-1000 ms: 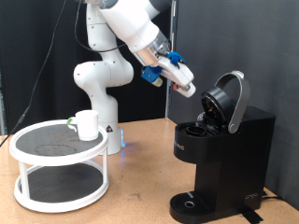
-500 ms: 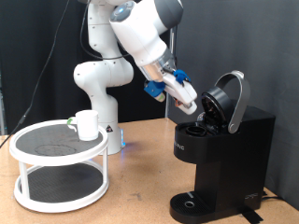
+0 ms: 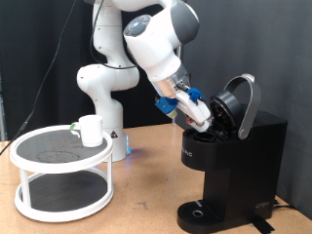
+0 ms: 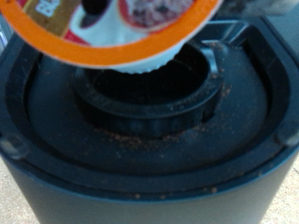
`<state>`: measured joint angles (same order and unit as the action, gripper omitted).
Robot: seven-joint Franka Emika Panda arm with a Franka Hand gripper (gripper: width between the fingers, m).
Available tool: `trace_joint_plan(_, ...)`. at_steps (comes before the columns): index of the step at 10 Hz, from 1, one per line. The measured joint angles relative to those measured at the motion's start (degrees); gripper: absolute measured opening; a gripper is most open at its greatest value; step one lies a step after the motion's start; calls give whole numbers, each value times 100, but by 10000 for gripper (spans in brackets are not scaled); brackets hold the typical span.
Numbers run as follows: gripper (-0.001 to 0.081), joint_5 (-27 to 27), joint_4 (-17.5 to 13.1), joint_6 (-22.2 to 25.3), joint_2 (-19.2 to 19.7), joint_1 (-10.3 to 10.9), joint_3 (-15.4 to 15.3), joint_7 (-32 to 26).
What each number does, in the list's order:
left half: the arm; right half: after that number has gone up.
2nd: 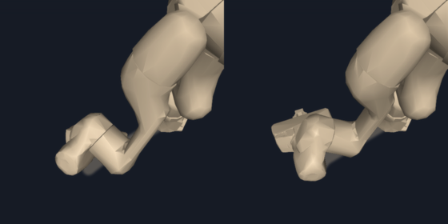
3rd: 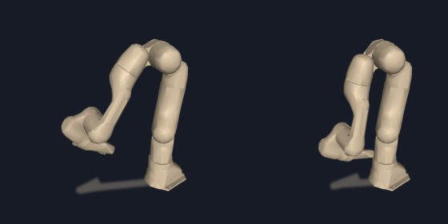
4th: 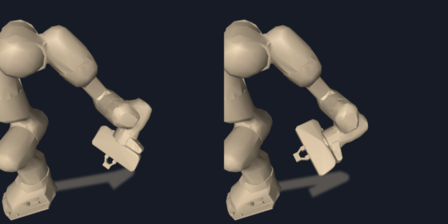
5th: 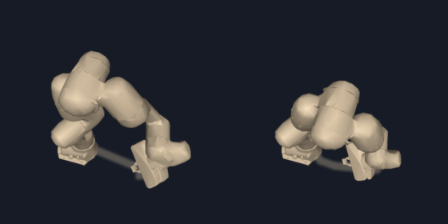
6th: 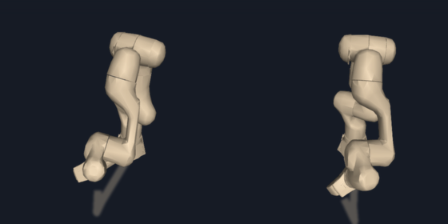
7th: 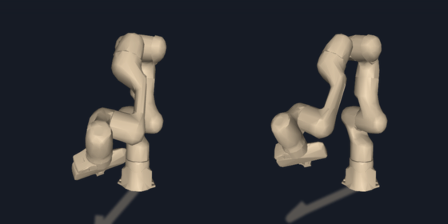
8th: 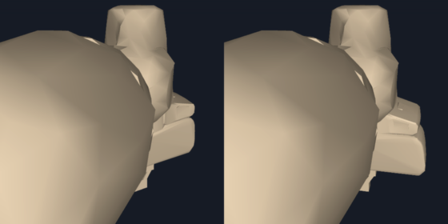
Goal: Make a cup of coffee with the keurig machine
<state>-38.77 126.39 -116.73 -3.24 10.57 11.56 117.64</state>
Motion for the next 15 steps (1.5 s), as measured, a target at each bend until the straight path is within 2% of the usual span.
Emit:
trace_joint_plan(7, 389, -2, 4, -92, 193, -1, -36, 2)
trace_joint_plan(8, 588, -2, 5, -110, 206, -1, -36, 3)
trace_joint_plan(9, 588, -2, 4, -123, 212, -2, -36, 3)
trace_joint_plan(10, 708, -2, 4, -125, 214, -4, -35, 3)
trace_joint_plan(12, 727, -151, -13, -13, 192, -14, -16, -133)
trace_joint_plan(15, 734, -536, -132, 820, -108, -111, 140, -588)
